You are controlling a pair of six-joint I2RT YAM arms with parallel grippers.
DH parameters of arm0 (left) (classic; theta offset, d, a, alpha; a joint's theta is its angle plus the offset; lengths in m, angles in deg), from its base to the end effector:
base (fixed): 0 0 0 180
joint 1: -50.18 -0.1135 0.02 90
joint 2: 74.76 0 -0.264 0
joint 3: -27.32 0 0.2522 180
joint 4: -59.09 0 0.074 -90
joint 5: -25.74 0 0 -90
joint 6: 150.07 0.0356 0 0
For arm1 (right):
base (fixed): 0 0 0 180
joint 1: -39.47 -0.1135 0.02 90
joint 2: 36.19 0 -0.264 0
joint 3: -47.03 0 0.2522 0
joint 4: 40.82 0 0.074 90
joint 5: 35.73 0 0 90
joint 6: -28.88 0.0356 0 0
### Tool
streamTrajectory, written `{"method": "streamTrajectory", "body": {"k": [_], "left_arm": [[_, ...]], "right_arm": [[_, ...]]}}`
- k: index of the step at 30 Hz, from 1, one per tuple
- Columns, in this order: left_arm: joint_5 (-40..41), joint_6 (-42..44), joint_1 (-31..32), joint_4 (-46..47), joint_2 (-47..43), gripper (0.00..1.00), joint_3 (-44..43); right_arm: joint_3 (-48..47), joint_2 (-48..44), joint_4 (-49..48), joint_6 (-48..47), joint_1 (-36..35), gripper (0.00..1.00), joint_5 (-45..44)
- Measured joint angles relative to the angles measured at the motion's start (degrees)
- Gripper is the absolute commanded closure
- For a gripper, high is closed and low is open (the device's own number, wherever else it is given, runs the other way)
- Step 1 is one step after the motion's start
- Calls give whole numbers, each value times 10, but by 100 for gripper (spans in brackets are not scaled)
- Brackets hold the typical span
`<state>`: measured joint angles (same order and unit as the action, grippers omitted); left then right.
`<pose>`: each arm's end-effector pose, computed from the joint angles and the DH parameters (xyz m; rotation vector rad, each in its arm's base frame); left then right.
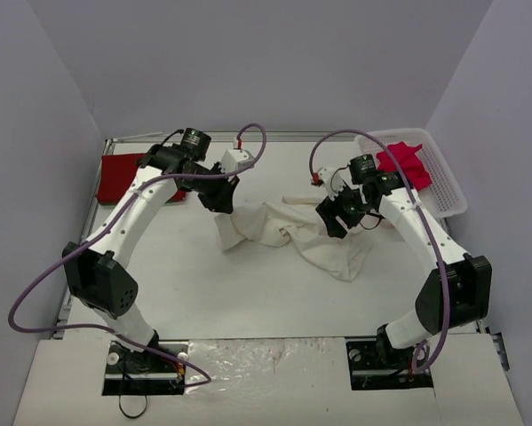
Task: Fold and stack the t-shirts
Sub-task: Flatten out the tshirt
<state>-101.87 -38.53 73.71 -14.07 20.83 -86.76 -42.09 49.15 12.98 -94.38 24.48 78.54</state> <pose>0.3067 -0.1573 0.3728 1.1680 2.1313 -0.8360 0.3040 0.0965 0.3117 -1.1364 2.0845 0.3658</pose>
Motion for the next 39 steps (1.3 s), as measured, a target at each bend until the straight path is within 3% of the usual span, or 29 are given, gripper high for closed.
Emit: {"method": "streamTrajectory", "body": {"k": [7,18,21,22,24,25,34,39], "left_arm": [[20,5,-17,20,-47,98,71],[20,4,-39,52,-79,98,116],[18,3,-43,57,-80,98,131],[18,3,-44,58,-80,98,135],[16,3,-47,59,-80,98,142],[16,3,-50,60,-80,98,145],[12,3,-83,66,-97,98,152],[20,-13,-137,67,-100,98,127]], "right_arm": [[97,22,0,-1,3,37,-53],[134,87,-24,-6,15,43,-91],[136,114,-26,-16,15,60,-89],[136,123,-26,-17,15,77,-88],[136,141,-28,-23,15,96,-86],[136,147,-29,-27,15,100,-85],[124,133,-19,-29,17,100,-90],[26,108,2,-21,34,100,-98]]}}
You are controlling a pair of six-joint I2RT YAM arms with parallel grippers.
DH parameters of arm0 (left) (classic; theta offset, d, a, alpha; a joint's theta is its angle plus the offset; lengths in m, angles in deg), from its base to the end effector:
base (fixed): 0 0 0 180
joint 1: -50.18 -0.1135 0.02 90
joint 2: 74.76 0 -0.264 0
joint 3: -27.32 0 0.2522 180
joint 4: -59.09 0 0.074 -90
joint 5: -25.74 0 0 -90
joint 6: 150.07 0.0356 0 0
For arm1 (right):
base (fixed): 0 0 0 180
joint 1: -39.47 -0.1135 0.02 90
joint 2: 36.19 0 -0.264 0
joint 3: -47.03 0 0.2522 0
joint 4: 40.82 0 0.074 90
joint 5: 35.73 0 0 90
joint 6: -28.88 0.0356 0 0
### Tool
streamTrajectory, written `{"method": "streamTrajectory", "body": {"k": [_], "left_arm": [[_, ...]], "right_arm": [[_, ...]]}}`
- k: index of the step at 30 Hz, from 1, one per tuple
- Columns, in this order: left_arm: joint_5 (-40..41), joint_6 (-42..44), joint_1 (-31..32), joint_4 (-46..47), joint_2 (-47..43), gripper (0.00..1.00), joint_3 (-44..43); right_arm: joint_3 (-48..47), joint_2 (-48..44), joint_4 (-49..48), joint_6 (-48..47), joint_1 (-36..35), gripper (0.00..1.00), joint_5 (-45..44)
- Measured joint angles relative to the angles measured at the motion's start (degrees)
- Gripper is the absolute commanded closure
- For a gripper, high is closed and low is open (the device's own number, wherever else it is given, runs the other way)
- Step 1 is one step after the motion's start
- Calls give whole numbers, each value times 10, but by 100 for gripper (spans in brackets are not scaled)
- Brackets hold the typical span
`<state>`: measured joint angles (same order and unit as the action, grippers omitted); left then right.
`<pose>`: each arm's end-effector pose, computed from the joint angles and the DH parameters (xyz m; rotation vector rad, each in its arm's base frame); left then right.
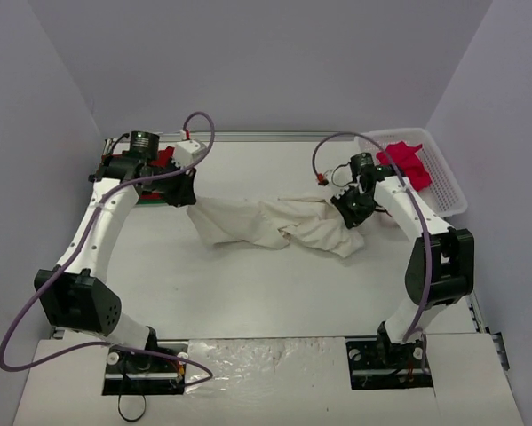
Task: Fold and stack the t-shirts
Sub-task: Flatten out the tshirt
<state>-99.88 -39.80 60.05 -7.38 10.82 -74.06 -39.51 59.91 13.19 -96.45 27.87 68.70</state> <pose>0.2995 -0.0731 0.3658 0.8632 2.1782 -0.6693 0.3362 0.0781 0.2370 -1.1205 2.3846 0.1991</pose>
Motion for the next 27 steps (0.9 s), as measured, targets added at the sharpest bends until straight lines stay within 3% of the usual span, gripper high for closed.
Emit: {"method": "streamTrajectory", "body": {"k": [6,10,18,27], "left_arm": [[37,-20,-50,14,-23,98,-69],[73,-29,-51,34,-63,98,-99],[159,-25,-51,78,-186,97,-89],[186,-24,-55,79,-207,98,-40]], "right_arm": [[-182,-17,-4,25,46,100,2],[-240,-35,-5,34,59,100,11],[-253,-67,9,38,62,100,28],[-236,-80,12,38,89,100,49]]}}
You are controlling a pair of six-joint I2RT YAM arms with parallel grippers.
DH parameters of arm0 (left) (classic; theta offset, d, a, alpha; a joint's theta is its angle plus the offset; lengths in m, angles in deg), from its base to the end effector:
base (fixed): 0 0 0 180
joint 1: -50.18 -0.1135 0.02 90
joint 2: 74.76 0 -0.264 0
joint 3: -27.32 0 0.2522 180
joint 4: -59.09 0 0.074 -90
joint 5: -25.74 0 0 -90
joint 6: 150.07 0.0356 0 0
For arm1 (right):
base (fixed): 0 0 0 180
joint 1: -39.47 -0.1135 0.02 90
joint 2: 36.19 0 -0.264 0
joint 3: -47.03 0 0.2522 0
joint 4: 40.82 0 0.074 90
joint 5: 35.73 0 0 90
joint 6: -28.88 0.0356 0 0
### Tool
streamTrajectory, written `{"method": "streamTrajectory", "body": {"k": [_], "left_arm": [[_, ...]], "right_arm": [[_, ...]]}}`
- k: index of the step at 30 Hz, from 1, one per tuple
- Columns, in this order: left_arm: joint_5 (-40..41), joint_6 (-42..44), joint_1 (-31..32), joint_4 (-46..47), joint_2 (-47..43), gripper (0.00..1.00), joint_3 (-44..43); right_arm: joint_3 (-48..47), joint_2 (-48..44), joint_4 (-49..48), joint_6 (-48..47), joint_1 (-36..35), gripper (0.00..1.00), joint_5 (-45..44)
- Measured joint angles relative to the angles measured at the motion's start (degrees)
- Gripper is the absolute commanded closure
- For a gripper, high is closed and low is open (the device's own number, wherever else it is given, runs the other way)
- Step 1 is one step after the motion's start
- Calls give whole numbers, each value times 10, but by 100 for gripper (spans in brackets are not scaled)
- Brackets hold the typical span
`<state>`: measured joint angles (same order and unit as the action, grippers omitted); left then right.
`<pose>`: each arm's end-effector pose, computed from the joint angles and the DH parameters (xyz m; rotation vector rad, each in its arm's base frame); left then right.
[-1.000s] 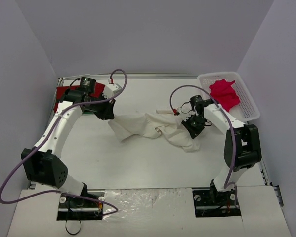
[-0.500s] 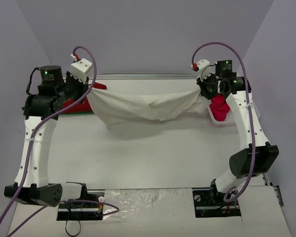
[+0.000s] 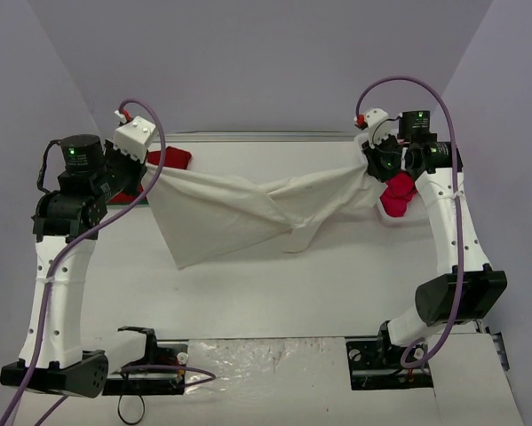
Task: Fold and stack the t-shirts
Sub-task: Flatten out the tshirt
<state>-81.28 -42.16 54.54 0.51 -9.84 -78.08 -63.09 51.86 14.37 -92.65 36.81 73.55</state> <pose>0.2012 -0.0258 0.4828 0.5582 1.7890 -0.1174 0.3340 0.0273 0.4133 -0.8036 1.9545 0.0620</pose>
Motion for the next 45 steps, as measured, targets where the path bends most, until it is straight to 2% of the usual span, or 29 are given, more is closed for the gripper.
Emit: {"method": "streamTrajectory", "body": {"k": [12,17,22,26,30,31,32,34,36,37,39,40,45], "left_arm": [[39,-22,0,28,45,98,19],[43,-48,0,39,109,98,-16],[47,-67,-1,40,150,98,-104],[45,-63,-8,46,104,98,-135],[26,-31,-13,34,-8,98,-87],[13,-17,-14,27,-44,94,-63],[0,0,-14,14,-69,89,-38],[-38,52,-14,-35,-127,62,14],[-82,112,-14,-102,-171,51,54],[-102,138,-14,-137,-181,43,66],[-136,192,-14,-210,-183,32,83],[-150,214,-14,-239,-177,29,87],[-197,280,-14,-300,-114,26,50]], "right_arm": [[-9,24,-20,6,8,100,20],[-110,110,-30,23,8,100,22],[-226,156,-32,46,8,100,22],[-231,111,-45,56,11,100,32],[-107,-19,-56,53,12,100,50],[-65,-58,-59,49,12,98,54],[-28,-93,-58,43,12,90,56],[39,-158,-39,27,12,67,57],[82,-194,-8,0,12,44,57],[93,-201,8,-9,12,39,57],[108,-205,36,-31,12,38,56],[111,-199,44,-38,12,38,54],[103,-134,59,-52,12,36,44]]}}
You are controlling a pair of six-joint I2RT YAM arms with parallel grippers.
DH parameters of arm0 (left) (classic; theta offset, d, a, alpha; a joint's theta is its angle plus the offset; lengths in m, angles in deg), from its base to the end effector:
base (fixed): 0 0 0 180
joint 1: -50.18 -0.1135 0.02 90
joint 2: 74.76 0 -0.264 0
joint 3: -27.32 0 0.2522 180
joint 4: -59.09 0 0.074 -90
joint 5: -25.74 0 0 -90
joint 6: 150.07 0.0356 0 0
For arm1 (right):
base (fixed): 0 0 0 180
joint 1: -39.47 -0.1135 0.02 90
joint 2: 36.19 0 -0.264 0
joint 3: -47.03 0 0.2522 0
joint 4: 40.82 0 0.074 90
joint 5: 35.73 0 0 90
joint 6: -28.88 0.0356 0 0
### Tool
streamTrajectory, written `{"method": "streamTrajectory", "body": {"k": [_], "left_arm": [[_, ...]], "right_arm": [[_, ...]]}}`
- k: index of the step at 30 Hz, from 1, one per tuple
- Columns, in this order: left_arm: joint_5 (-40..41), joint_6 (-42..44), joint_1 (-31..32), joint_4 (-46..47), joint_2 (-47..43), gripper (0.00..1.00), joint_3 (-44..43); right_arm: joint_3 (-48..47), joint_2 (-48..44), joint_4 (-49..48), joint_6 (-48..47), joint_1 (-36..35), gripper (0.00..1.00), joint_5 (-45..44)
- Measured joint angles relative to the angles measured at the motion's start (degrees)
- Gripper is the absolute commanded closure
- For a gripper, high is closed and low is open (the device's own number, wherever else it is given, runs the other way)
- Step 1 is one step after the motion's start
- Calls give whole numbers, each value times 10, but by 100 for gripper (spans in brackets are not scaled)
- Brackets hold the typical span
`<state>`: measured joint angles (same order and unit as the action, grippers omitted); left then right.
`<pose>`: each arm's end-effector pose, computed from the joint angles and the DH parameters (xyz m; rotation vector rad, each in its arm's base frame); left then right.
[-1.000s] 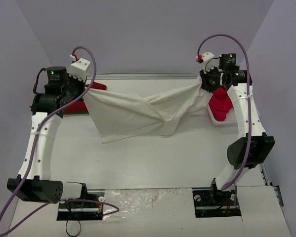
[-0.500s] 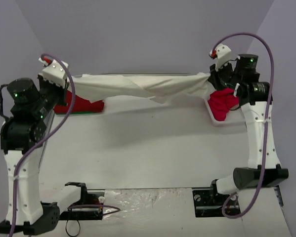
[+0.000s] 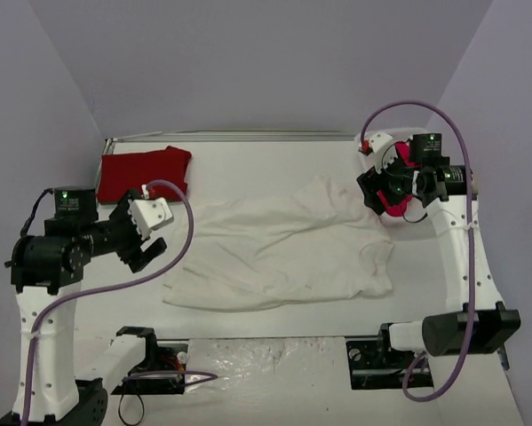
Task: Fold and stack the t-shirts
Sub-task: Flatten out the tshirt
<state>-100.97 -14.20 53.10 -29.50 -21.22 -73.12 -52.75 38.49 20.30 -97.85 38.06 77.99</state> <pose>0.1108 -0.0270 0.4418 1.1659 1.8050 -0.3073 0.2644 0.0208 0.4124 -0.9107 1.9375 0.0971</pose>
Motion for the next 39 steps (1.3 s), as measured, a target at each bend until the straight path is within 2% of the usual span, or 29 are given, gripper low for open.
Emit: {"method": "streamTrajectory", "body": {"k": [3,6,11,17,20,30,39], "left_arm": [[-9,-11,0,17,30,27,-3],[6,-60,0,93,45,27,42],[40,-144,0,233,107,37,115],[89,-229,0,382,214,48,152],[104,-256,0,425,246,48,160],[131,-281,0,481,292,48,171],[148,-282,0,496,312,49,181]], "right_arm": [[-16,47,-5,0,0,36,-3],[-16,87,-24,5,0,36,-3],[-19,169,-68,12,-1,39,-3],[-57,292,-109,26,-10,39,-25],[-99,348,-118,30,-24,40,-43],[-253,516,-137,56,-60,40,-83],[-267,592,-138,68,-58,41,-104]]}}
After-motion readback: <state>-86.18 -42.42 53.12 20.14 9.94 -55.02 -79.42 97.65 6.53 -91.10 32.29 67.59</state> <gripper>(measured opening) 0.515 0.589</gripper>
